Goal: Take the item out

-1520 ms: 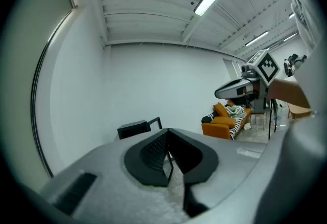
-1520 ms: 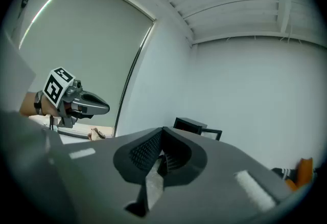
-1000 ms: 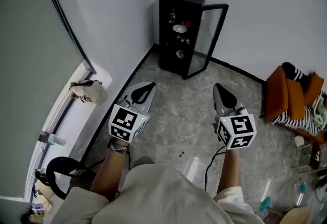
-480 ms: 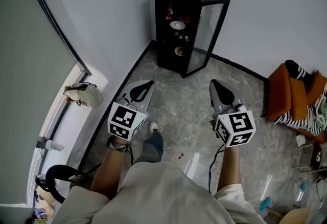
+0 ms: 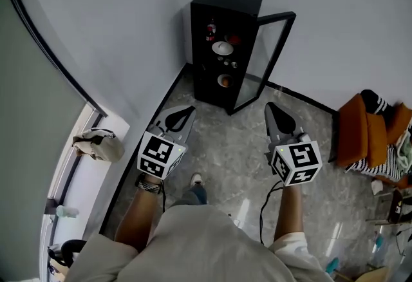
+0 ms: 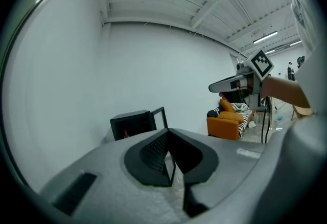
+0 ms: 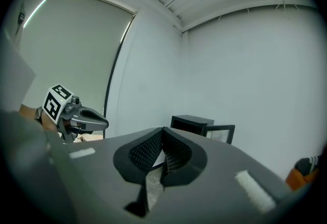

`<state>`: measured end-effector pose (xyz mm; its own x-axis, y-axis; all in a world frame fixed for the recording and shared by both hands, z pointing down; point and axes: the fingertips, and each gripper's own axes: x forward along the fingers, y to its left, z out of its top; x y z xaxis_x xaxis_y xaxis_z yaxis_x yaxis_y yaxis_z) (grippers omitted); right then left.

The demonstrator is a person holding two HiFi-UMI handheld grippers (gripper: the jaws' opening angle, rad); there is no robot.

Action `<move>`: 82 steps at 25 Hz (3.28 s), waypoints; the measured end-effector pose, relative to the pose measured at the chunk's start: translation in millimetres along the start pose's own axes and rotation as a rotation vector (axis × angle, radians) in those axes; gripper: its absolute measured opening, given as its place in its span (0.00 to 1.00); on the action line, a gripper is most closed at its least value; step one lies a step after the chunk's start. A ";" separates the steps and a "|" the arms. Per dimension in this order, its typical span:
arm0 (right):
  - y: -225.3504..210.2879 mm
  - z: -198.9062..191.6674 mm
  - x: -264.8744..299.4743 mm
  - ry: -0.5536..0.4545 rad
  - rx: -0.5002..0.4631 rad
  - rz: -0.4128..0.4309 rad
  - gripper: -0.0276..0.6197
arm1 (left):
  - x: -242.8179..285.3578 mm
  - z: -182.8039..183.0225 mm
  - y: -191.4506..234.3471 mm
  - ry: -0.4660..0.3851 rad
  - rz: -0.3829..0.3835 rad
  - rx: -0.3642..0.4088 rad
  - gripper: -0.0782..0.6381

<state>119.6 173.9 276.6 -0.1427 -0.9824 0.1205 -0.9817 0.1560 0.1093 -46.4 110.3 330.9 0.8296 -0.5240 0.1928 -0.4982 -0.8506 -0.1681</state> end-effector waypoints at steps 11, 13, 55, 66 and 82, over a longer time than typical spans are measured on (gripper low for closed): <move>-29.9 -2.8 101.5 0.058 0.002 0.016 0.05 | 74.1 -0.1 73.1 0.027 -0.020 -0.007 0.12; -32.1 -3.1 113.5 0.064 0.004 0.023 0.05 | 82.8 -3.2 80.3 0.033 -0.029 -0.012 0.12; -109.1 -101.9 449.8 0.247 -0.140 0.195 0.11 | 270.8 -88.0 263.8 0.160 0.061 -0.117 0.12; -144.1 -181.4 546.6 0.341 -0.143 0.243 0.14 | 318.5 -130.7 305.1 0.219 0.127 -0.164 0.12; -155.8 -299.0 625.8 0.506 -0.128 0.302 0.23 | 360.3 -202.3 309.4 0.309 0.139 -0.266 0.12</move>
<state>221.0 -434.5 630.0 -0.3045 -0.7268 0.6156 -0.8794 0.4629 0.1115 47.4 -350.5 544.0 0.6560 -0.5883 0.4728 -0.6808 -0.7316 0.0344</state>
